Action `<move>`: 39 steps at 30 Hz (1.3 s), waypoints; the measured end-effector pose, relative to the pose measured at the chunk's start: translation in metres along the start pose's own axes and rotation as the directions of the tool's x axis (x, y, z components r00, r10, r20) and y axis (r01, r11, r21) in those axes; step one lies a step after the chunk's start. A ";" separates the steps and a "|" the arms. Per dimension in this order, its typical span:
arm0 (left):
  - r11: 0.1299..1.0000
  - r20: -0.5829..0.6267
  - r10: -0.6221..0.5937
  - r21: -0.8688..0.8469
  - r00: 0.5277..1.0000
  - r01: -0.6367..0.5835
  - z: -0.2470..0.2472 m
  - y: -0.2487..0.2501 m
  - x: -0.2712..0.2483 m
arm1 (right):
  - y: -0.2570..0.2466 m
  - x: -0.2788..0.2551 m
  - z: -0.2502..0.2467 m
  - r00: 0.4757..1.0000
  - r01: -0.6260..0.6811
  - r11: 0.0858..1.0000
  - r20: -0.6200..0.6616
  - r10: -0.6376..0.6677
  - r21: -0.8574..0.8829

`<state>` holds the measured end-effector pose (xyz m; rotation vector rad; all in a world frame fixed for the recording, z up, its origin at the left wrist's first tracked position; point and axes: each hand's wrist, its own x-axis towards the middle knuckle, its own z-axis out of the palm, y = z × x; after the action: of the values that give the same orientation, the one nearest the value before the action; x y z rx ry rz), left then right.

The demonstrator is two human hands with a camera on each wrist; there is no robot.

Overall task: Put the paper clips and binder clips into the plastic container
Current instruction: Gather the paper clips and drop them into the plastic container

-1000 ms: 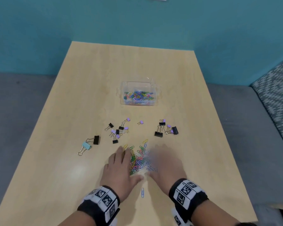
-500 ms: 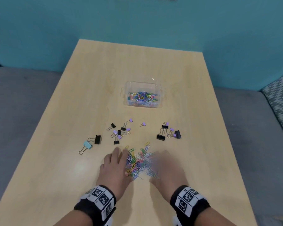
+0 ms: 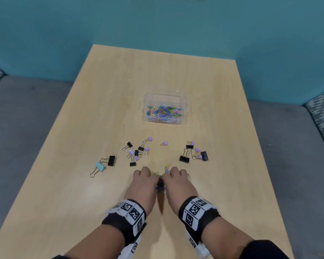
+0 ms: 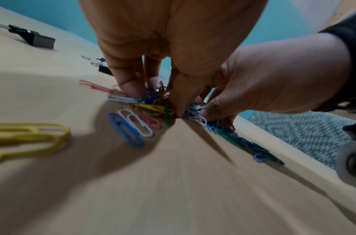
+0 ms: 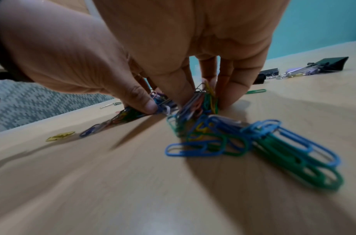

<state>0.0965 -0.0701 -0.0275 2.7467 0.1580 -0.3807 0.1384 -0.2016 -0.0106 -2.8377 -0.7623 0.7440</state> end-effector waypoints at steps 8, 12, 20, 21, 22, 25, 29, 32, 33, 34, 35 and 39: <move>0.999 0.046 0.017 0.047 0.999 -0.019 -0.010 0.000 0.000 | 0.003 -0.002 -0.014 0.997 -0.006 1.000 0.080 0.004 0.030; 1.000 0.060 -0.013 0.012 0.998 0.012 -0.009 -0.006 0.001 | 0.006 -0.003 -0.020 0.996 0.013 1.000 0.088 -0.015 0.024; 0.989 0.065 -0.080 -0.118 0.995 0.087 -0.013 -0.018 0.007 | 0.021 0.006 -0.021 0.990 -0.015 0.983 0.144 -0.012 0.186; 0.981 0.070 -0.091 -0.164 0.993 0.101 -0.015 -0.019 0.008 | 0.024 0.007 -0.021 0.989 -0.033 0.971 0.151 -0.003 0.238; 0.970 0.081 -0.101 -0.214 0.992 0.116 -0.018 -0.020 0.008 | 0.028 0.007 -0.022 0.987 -0.061 0.955 0.161 0.013 0.291; 0.859 0.182 -0.171 -0.455 0.968 0.237 -0.030 -0.022 0.007 | 0.037 0.007 -0.029 0.975 -0.161 0.869 0.211 0.068 0.467; 0.520 0.385 -0.161 -0.749 0.909 0.410 -0.057 -0.023 0.011 | 0.046 0.009 -0.049 0.949 -0.253 0.681 0.313 0.037 0.687; 0.413 0.417 -0.131 -0.802 0.899 0.432 -0.081 -0.020 0.025 | 0.055 0.020 -0.070 0.946 -0.250 0.572 0.323 -0.028 0.781; 0.364 0.411 -0.128 -0.827 0.903 0.428 -0.090 -0.019 0.034 | 0.056 0.026 -0.079 0.952 -0.241 0.507 0.303 -0.042 0.827; 0.315 0.395 -0.132 -0.853 0.909 0.416 -0.098 -0.018 0.044 | 0.057 0.033 -0.089 0.961 -0.226 0.431 0.271 -0.046 0.873; 0.276 0.373 -0.141 -0.875 0.917 0.398 -0.107 -0.018 0.057 | 0.058 0.043 -0.100 0.972 -0.201 0.357 0.230 -0.038 0.912; 0.269 0.202 -0.215 -0.928 0.955 0.257 -0.135 -0.014 0.120 | 0.064 0.098 -0.144 0.996 -0.066 0.302 0.045 0.076 0.951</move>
<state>0.2421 -0.0001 0.0553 1.4681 0.5904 -0.2654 0.3104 -0.2053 0.0586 -1.7116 -0.0395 0.8027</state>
